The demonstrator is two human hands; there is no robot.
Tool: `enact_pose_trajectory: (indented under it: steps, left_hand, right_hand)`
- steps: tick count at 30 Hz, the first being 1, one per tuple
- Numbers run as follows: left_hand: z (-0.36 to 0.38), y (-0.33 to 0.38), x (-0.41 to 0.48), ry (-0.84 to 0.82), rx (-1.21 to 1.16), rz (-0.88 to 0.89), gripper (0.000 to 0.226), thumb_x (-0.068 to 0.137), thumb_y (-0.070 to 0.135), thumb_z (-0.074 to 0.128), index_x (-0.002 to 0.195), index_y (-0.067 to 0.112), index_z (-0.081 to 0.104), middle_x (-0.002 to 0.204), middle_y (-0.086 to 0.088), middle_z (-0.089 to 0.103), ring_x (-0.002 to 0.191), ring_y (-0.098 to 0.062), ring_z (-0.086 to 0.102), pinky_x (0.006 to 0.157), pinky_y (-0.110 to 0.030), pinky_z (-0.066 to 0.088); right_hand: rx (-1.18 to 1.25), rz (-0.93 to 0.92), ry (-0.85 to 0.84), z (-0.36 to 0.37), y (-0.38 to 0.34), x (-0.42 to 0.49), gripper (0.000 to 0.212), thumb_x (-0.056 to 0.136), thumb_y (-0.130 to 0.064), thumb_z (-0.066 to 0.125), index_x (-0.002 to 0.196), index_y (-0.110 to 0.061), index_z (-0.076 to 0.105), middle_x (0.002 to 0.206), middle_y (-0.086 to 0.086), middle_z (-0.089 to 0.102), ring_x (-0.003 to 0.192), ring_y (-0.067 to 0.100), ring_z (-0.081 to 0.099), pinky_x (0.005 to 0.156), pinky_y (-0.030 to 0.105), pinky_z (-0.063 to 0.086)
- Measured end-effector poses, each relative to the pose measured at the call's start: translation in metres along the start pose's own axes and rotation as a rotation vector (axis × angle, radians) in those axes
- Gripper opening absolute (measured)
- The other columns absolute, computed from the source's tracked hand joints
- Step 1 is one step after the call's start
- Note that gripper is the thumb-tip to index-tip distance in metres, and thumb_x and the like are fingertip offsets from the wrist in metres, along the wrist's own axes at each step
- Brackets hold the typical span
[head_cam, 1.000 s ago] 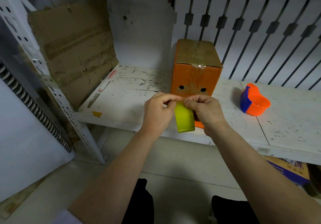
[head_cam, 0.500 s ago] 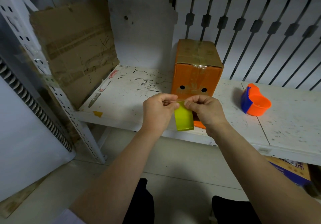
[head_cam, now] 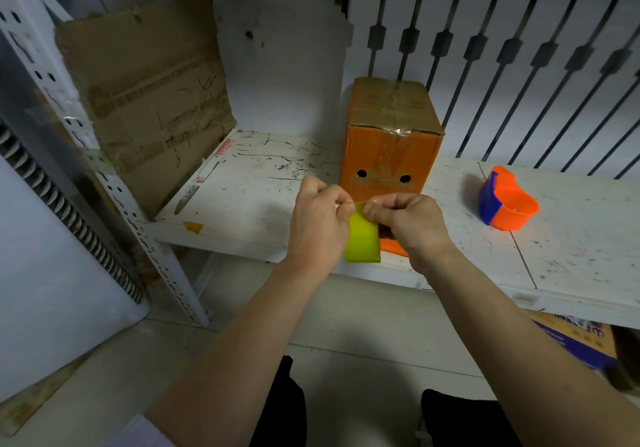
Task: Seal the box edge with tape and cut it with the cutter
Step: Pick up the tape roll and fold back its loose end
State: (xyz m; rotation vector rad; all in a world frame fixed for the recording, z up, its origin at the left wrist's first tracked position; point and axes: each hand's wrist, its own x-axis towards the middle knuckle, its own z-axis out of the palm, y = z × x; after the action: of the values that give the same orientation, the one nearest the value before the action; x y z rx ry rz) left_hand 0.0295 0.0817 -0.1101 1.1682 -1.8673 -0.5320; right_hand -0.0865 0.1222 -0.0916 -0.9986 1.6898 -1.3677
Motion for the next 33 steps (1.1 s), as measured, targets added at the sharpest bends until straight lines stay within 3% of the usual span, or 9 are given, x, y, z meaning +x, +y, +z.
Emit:
enact_pose_trajectory:
  steps: [5, 9, 11, 15, 19, 23, 27, 30, 33]
  left_hand:
    - [-0.001, 0.001, 0.003, -0.049, -0.012, -0.064, 0.011, 0.085, 0.006, 0.059, 0.074, 0.009, 0.06, 0.096, 0.004, 0.041, 0.076, -0.008, 0.047, 0.072, -0.02, 0.041]
    - [-0.002, 0.002, 0.003, -0.085, -0.002, -0.08, 0.016, 0.085, 0.006, 0.057, 0.071, 0.012, 0.055, 0.096, 0.005, 0.04, 0.076, -0.009, 0.046, 0.072, -0.021, 0.04]
    - [-0.003, 0.003, 0.004, -0.08, 0.006, -0.071, 0.015, 0.086, 0.006, 0.056, 0.072, 0.011, 0.056, 0.097, 0.004, 0.04, 0.078, -0.01, 0.047, 0.073, -0.022, 0.041]
    - [-0.005, 0.006, 0.005, -0.071, 0.003, -0.003, 0.014, 0.084, 0.005, 0.057, 0.071, 0.01, 0.056, 0.098, 0.001, 0.043, 0.08, -0.011, 0.049, 0.074, -0.025, 0.046]
    - [-0.006, 0.008, 0.006, -0.095, 0.015, 0.038, 0.014, 0.084, 0.007, 0.059, 0.071, 0.012, 0.056, 0.097, 0.002, 0.042, 0.081, -0.009, 0.048, 0.074, -0.021, 0.044]
    - [-0.003, 0.007, 0.006, -0.134, 0.018, 0.035, 0.012, 0.084, 0.009, 0.059, 0.073, 0.011, 0.058, 0.102, -0.004, 0.047, 0.083, -0.011, 0.049, 0.077, -0.026, 0.048]
    - [0.0, 0.006, 0.009, -0.144, -0.08, -0.111, 0.009, 0.082, 0.011, 0.063, 0.073, 0.012, 0.065, 0.1, -0.001, 0.05, 0.086, -0.01, 0.051, 0.078, -0.022, 0.043]
    - [0.001, 0.006, 0.009, -0.164, -0.479, -0.437, 0.008, 0.078, 0.009, 0.069, 0.072, 0.013, 0.067, 0.096, -0.01, 0.065, 0.088, -0.023, 0.064, 0.082, -0.038, 0.055]
    - [0.001, 0.01, 0.007, -0.155, -0.797, -0.706, 0.005, 0.081, 0.003, 0.066, 0.085, 0.004, 0.065, 0.081, -0.01, 0.068, 0.073, -0.023, 0.067, 0.065, -0.031, 0.059]
  right_hand:
    - [-0.053, 0.025, -0.039, 0.001, 0.0, 0.0, 0.009, 0.078, -0.006, 0.07, 0.085, -0.006, 0.065, 0.078, 0.006, 0.065, 0.074, 0.019, 0.062, 0.065, 0.027, 0.055]
    - [-0.048, 0.032, -0.032, -0.002, 0.001, 0.002, 0.057, 0.072, -0.004, 0.076, 0.117, -0.019, 0.045, 0.087, 0.016, 0.063, 0.08, 0.026, 0.065, 0.07, 0.038, 0.058]
    - [-0.066, -0.02, -0.065, -0.002, 0.0, 0.002, 0.051, 0.074, -0.004, 0.074, 0.114, -0.025, 0.051, 0.078, 0.012, 0.058, 0.076, 0.025, 0.061, 0.072, 0.044, 0.056]
    - [-0.087, -0.085, -0.101, 0.0, -0.006, 0.0, 0.017, 0.079, -0.009, 0.07, 0.084, -0.025, 0.065, 0.081, 0.012, 0.055, 0.078, 0.027, 0.056, 0.075, 0.051, 0.056]
    - [-0.082, -0.074, -0.092, -0.002, -0.006, -0.001, 0.014, 0.082, -0.01, 0.067, 0.073, -0.02, 0.064, 0.082, 0.011, 0.058, 0.078, 0.027, 0.056, 0.068, 0.043, 0.054]
    - [-0.126, -0.071, -0.103, -0.005, -0.004, 0.0, 0.015, 0.084, -0.01, 0.064, 0.071, -0.017, 0.063, 0.081, 0.009, 0.061, 0.077, 0.023, 0.056, 0.063, 0.035, 0.051]
    - [-0.061, -0.021, -0.032, -0.007, -0.001, 0.001, 0.013, 0.082, -0.01, 0.067, 0.07, -0.016, 0.067, 0.076, 0.004, 0.066, 0.078, 0.022, 0.06, 0.074, 0.041, 0.055]
    - [0.031, 0.026, -0.005, -0.008, 0.0, 0.0, 0.01, 0.082, -0.009, 0.066, 0.073, -0.014, 0.068, 0.076, 0.003, 0.066, 0.074, 0.02, 0.061, 0.071, 0.036, 0.054]
    - [0.033, 0.014, -0.028, -0.009, 0.001, -0.001, 0.012, 0.087, -0.009, 0.061, 0.077, -0.012, 0.067, 0.077, 0.002, 0.066, 0.071, 0.016, 0.061, 0.064, 0.028, 0.053]
